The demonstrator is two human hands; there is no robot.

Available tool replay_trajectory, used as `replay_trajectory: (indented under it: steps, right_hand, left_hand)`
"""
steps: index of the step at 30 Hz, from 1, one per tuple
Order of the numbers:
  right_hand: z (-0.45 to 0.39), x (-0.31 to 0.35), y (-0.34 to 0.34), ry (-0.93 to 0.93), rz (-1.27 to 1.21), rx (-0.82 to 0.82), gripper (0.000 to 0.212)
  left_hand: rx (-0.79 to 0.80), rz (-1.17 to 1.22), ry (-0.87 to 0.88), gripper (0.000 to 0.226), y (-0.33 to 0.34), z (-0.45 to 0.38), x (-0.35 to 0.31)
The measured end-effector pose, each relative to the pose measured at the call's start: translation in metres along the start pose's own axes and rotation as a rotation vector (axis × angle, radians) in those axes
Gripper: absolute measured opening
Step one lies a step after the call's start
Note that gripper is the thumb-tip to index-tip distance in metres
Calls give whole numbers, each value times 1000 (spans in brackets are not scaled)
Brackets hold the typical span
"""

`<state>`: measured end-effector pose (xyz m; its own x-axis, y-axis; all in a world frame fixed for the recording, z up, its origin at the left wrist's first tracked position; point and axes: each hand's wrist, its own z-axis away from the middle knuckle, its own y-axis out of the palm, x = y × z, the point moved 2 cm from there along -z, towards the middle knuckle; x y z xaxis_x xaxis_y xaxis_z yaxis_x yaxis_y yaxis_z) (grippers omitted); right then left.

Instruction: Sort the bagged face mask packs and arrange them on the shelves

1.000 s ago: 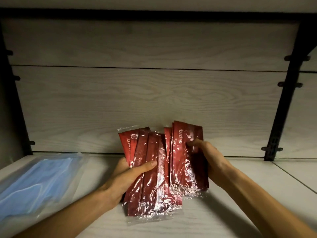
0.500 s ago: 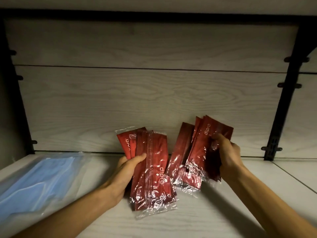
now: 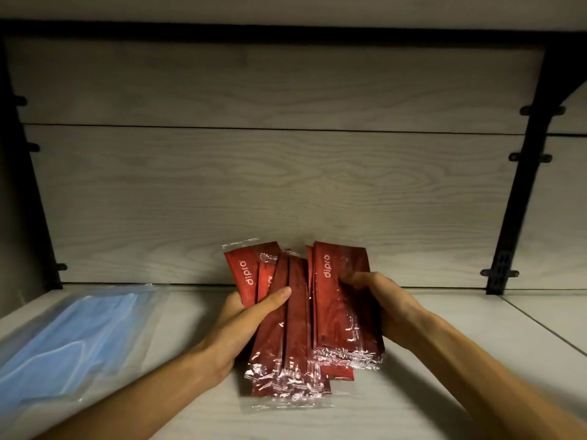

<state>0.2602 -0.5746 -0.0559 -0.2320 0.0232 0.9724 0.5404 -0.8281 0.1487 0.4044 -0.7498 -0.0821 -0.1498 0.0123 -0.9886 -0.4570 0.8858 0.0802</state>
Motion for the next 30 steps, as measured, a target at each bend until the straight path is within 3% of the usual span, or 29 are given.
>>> replay_trajectory:
  steps: [6, 11, 14, 17, 22, 26, 30]
  right_hand:
    - [0, -5, -1, 49, 59, 71, 29]
    - [-5, -1, -9, -101, 113, -93, 32]
    - [-5, 12, -15, -190, 207, -112, 18]
    - [-3, 29, -21, -274, 414, -18, 11]
    - [1, 48, -15, -292, 691, 204, 22]
    - [1, 44, -5, -306, 640, 194, 22]
    - [4, 37, -14, -313, 431, 28, 19]
  left_hand:
    - [-85, 49, -99, 70, -5, -10, 14]
    - [-79, 13, -70, 63, -5, -12, 13]
    - [-83, -17, -100, 50, -7, -13, 11]
    - [-32, -59, -125, 29, -5, -12, 8]
    - [59, -61, -161, 44, -2, -12, -1]
    - [226, -148, -76, 25, 1, -5, -1]
    - [173, -150, -32, 21, 1, -3, -2]
